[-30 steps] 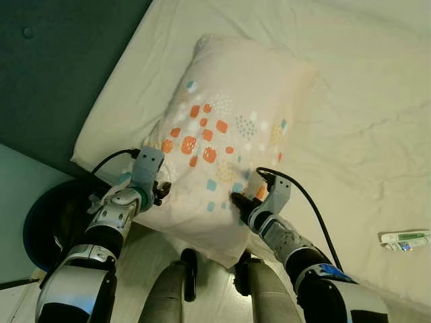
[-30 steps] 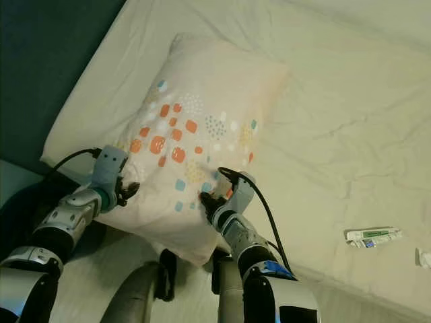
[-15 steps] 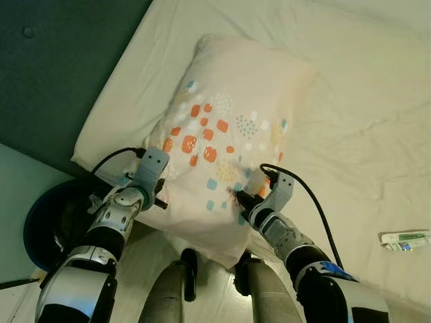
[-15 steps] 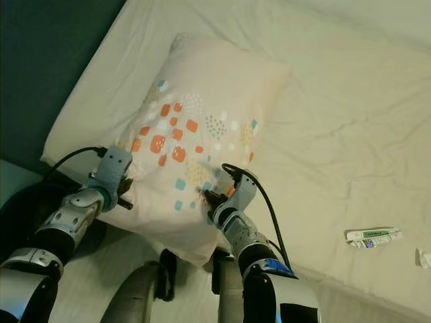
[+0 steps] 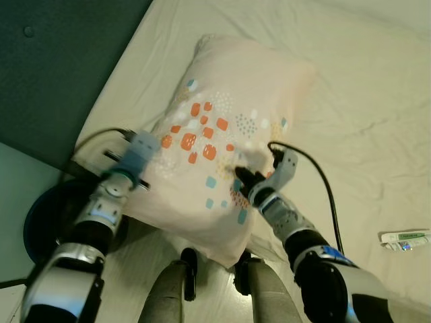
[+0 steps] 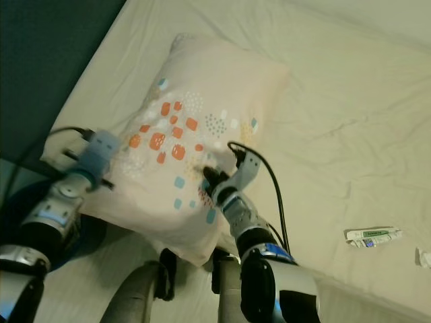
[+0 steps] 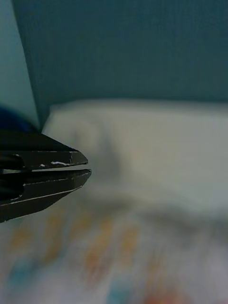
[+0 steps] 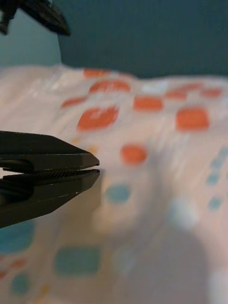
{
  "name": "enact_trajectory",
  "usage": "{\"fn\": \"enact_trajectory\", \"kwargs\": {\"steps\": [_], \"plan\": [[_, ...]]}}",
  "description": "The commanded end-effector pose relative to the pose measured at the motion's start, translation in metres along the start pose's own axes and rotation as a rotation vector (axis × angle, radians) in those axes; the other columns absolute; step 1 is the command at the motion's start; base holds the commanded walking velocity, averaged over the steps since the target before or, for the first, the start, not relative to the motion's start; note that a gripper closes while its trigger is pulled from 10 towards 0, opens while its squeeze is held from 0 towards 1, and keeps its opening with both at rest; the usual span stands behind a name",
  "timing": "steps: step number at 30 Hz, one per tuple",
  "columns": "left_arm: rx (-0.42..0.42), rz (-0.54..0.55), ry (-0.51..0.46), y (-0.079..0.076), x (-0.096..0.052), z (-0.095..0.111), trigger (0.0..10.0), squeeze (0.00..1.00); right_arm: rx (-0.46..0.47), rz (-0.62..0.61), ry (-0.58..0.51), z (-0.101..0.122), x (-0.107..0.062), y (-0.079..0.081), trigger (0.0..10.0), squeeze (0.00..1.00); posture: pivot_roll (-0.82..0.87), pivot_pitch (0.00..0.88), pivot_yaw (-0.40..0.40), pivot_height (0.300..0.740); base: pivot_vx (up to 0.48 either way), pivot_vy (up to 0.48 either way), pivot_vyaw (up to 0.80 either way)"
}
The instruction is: Clean up the room
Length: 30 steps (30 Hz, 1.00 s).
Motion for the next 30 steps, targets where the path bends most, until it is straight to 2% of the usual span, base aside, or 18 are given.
{"fn": "enact_trajectory", "kwargs": {"steps": [1,3,5,7,8,10,11,14,17,19,20,21,22,23,24,25,29,30], "plan": [[0.004,0.11,0.02,0.019,-0.001,-0.007,0.0,0.0,0.033,0.029,0.01,-0.008,-0.003,0.0,10.0,0.0,0.04,0.408,0.065,0.74,0.0,0.0,0.0],[-0.019,0.211,-0.023,0.042,0.002,0.01,0.0,0.0,0.013,0.073,-0.003,-0.004,-0.003,0.007,10.0,0.0,0.03,0.401,0.061,0.74,0.0,0.0,0.0],[-0.032,0.229,-0.035,0.047,0.002,0.015,0.0,0.0,0.003,0.081,-0.005,-0.004,-0.003,0.007,10.0,0.0,0.03,0.401,0.061,0.74,0.0,0.0,0.0],[-0.07,0.164,-0.084,0.037,0.002,0.029,0.0,0.0,-0.052,0.078,-0.009,-0.005,-0.007,0.004,10.0,0.0,0.03,0.395,0.062,0.74,0.0,0.0,0.0],[-0.106,0.063,-0.123,0.021,0.0,0.037,10.0,0.0,-0.107,0.045,-0.023,-0.004,-0.01,-0.002,10.0,0.0,0.03,0.389,0.063,0.74,0.0,0.0,0.0],[-0.172,-0.127,-0.208,-0.011,-0.014,0.053,10.0,0.0,-0.241,-0.032,-0.077,0.003,-0.019,-0.016,10.0,0.0,0.03,0.378,0.067,0.74,0.0,0.0,0.0],[-0.161,-0.213,-0.272,-0.025,-0.027,0.06,10.0,0.0,-0.295,-0.073,-0.121,0.01,-0.026,-0.024,10.0,0.0,0.02,0.368,0.07,0.74,0.0,0.0,0.0],[-0.136,-0.274,-0.33,-0.037,-0.042,0.065,10.0,0.0,-0.332,-0.103,-0.162,0.016,-0.033,-0.029,10.0,0.0,0.02,0.362,0.072,0.74,0.0,0.0,0.0],[-0.131,-0.28,-0.34,-0.039,-0.044,0.066,10.0,0.0,-0.337,-0.106,-0.169,0.017,-0.035,-0.03,10.0,0.0,0.02,0.362,0.072,0.74,0.0,0.0,0.0],[-0.005,-0.373,-0.366,-0.059,-0.087,0.04,10.0,0.0,-0.434,-0.146,-0.254,0.034,-0.062,-0.038,10.0,0.0,-0.02,0.315,0.098,0.74,0.0,0.0,0.0],[-0.005,-0.373,-0.366,-0.059,-0.087,0.04,10.0,0.0,-0.434,-0.146,-0.254,0.034,-0.062,-0.038,10.0,0.0,-0.02,0.315,0.098,0.74,0.0,0.0,0.0],[0.075,-0.409,-0.373,-0.067,-0.108,0.024,10.0,0.0,-0.467,-0.165,-0.284,0.039,-0.075,-0.04,10.0,0.0,-0.02,0.307,0.102,0.74,0.0,0.0,0.0],[0.075,-0.409,-0.373,-0.067,-0.108,0.024,10.0,0.0,-0.467,-0.165,-0.284,0.039,-0.075,-0.04,10.0,0.0,-0.02,0.307,0.102,0.74,0.0,0.0,0.0],[0.213,-0.419,-0.344,-0.068,-0.129,-0.003,10.0,0.0,-0.494,-0.19,-0.309,0.042,-0.088,-0.042,10.0,0.0,-0.03,0.283,0.112,0.74,0.0,0.0,0.0],[0.299,-0.397,-0.296,-0.065,-0.132,-0.024,10.0,0.0,-0.493,-0.198,-0.314,0.041,-0.091,-0.043,10.0,0.0,-0.03,0.27,0.116,0.74,0.0,0.0,0.0],[0.299,-0.397,-0.296,-0.065,-0.132,-0.024,10.0,0.0,-0.493,-0.198,-0.314,0.041,-0.091,-0.043,10.0,0.0,-0.03,0.27,0.116,0.74,0.0,0.0,0.0],[0.466,-0.429,-0.231,-0.064,-0.141,-0.056,10.0,0.0,-0.494,-0.215,-0.322,0.039,-0.093,-0.043,10.0,0.0,-0.04,0.255,0.117,0.74,0.0,0.0,0.0],[0.466,-0.429,-0.231,-0.064,-0.141,-0.056,10.0,0.0,-0.494,-0.215,-0.322,0.039,-0.093,-0.043,10.0,0.0,-0.04,0.255,0.117,0.74,0.0,0.0,0.0]]}}
Point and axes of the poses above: a point about 5 cm out from each wrist's last joint towards the gripper, its own x axis pointing out of the wrist towards the gripper, its own z axis along the axis of the wrist's last joint, y = z × x, the point moved 5 cm from there along x, pointing out of the wrist towards the gripper
